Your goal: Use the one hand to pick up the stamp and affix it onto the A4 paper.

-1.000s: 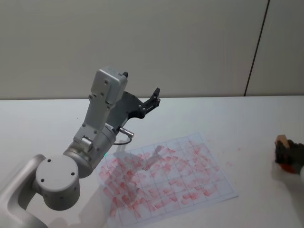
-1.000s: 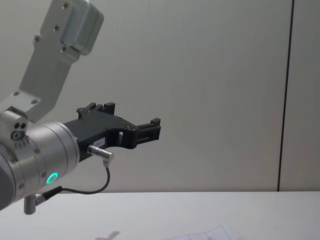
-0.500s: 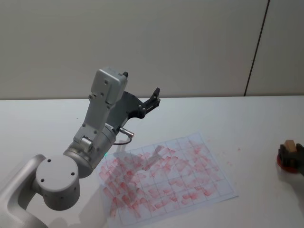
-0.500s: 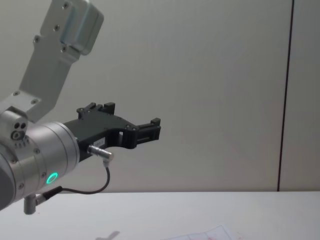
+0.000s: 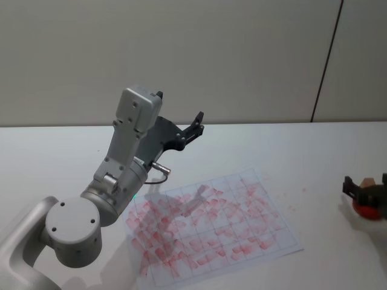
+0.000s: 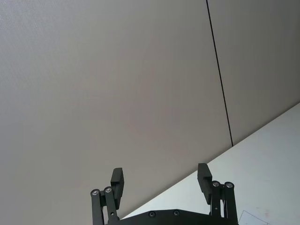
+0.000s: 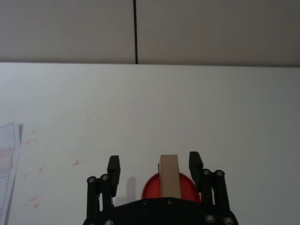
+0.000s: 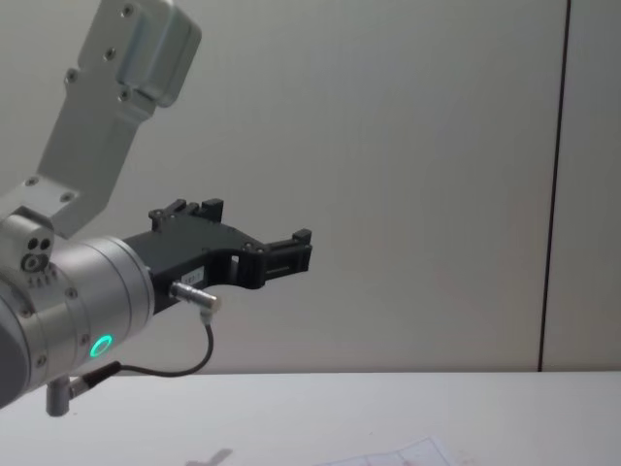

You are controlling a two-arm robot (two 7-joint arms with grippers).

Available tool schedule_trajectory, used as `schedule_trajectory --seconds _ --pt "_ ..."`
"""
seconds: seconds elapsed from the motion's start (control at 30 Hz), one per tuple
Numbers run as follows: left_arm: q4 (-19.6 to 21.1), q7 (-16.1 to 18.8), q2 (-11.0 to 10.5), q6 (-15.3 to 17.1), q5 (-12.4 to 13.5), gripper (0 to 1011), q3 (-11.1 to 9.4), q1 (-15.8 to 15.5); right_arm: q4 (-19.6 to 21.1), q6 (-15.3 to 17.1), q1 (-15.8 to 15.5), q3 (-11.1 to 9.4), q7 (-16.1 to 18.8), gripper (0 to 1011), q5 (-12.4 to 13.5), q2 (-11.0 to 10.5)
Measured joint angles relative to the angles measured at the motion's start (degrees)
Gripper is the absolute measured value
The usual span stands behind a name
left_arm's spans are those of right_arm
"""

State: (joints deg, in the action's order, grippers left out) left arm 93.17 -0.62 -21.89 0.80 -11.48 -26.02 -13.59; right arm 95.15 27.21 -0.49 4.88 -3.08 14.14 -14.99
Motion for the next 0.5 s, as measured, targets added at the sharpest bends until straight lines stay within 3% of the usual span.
schedule_trajectory --seconds 0.17,0.5 --pt "0.0 0.0 0.0 0.0 0.0 1001 0.0 0.0 1.7 -2.5 -0.7 -0.1 0.7 996 -1.0 -0.3" --pt "0.0 0.0 0.0 0.0 0.0 1002 0.0 0.0 5.6 -7.8 -2.3 -0.1 1.6 1001 -4.1 -1.0"
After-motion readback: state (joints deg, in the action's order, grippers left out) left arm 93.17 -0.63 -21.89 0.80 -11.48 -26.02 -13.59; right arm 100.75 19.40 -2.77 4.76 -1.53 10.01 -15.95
